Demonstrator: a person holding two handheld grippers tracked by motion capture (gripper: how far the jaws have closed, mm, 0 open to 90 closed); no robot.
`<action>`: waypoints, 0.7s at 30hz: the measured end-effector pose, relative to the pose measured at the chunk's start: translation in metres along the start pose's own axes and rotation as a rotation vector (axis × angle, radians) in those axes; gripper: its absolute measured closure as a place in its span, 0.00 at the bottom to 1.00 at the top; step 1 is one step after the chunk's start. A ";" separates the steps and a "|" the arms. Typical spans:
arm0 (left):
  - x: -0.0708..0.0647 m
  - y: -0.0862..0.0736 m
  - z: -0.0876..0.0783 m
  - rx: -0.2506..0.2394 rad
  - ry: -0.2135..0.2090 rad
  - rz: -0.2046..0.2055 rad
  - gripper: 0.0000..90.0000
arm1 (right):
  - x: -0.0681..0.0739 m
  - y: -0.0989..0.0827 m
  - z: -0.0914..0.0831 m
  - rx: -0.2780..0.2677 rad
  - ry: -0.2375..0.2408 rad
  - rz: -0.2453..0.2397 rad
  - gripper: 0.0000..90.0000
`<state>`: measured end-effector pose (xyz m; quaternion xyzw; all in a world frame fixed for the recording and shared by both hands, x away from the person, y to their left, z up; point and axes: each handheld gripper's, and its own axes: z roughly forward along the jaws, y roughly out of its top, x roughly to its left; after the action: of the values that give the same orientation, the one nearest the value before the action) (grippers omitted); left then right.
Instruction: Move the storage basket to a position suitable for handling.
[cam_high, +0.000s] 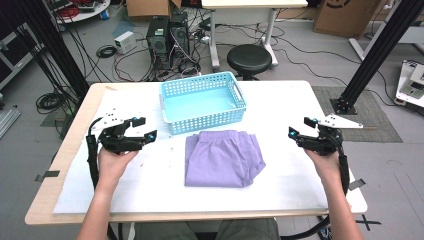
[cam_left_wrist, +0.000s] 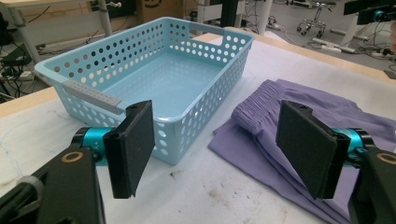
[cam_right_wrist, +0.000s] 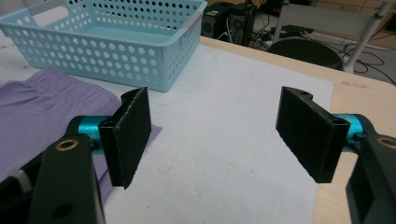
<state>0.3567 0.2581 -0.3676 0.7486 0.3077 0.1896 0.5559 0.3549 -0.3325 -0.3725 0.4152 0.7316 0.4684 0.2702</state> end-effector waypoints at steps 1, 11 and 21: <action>0.000 -0.001 0.000 0.001 -0.001 0.000 0.31 | 0.000 0.000 0.000 -0.001 -0.002 0.002 0.30; -0.001 -0.005 0.006 0.018 -0.002 -0.017 0.31 | 0.003 0.000 0.007 0.024 -0.007 -0.003 0.30; 0.000 -0.010 0.017 0.042 0.017 -0.028 0.31 | 0.003 -0.002 0.012 0.026 0.010 0.006 0.30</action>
<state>0.3648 0.2477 -0.3824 0.7541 0.3268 0.1815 0.5400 0.3622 -0.3254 -0.3796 0.4187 0.7376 0.4616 0.2598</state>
